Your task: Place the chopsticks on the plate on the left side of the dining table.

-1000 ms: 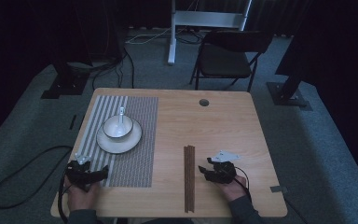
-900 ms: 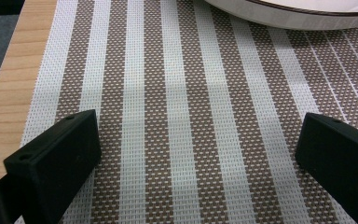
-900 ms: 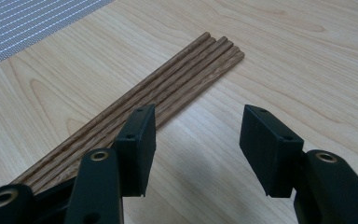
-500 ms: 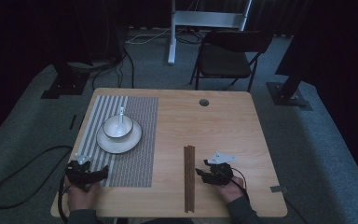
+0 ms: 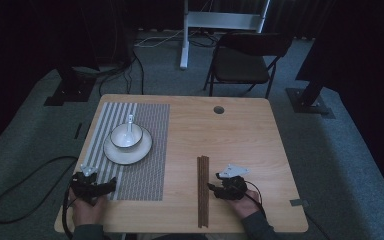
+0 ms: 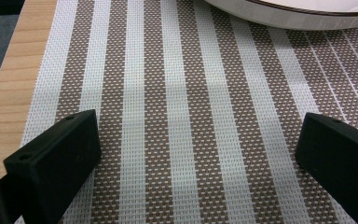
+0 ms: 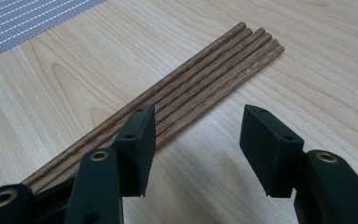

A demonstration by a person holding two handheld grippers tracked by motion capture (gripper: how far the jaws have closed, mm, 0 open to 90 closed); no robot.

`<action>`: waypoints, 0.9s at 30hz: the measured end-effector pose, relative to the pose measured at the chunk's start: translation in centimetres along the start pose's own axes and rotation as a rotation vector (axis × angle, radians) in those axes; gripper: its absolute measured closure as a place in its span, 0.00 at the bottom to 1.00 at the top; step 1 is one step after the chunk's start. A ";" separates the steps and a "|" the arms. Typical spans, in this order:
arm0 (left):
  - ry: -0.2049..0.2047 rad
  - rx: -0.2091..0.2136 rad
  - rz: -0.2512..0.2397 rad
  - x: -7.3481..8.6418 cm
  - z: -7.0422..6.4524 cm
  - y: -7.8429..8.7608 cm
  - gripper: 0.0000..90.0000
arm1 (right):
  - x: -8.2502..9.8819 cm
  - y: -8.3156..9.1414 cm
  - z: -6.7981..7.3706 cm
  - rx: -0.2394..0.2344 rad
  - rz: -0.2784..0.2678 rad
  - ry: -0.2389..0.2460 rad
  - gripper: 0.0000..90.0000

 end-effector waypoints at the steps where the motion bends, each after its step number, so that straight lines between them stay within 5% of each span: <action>1: 0.000 0.000 0.000 0.0 0.0 0.0 0.00 | 0.0 0.0 0.0 0.000 0.000 0.000 0.50; 27: 0.003 -0.004 0.001 0.0 0.0 0.0 0.00 | 0.4 -0.8 0.5 -0.018 0.037 0.029 0.49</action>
Point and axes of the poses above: each handheld gripper's, and its own axes: y roughly backward along the jaws, x roughly out of its underside, z roughly to its left, the point moved 7 cm from there along -y, roughly forward along the jaws, and after that the axes turned 6 degrees about x, right-handed, at the moved point
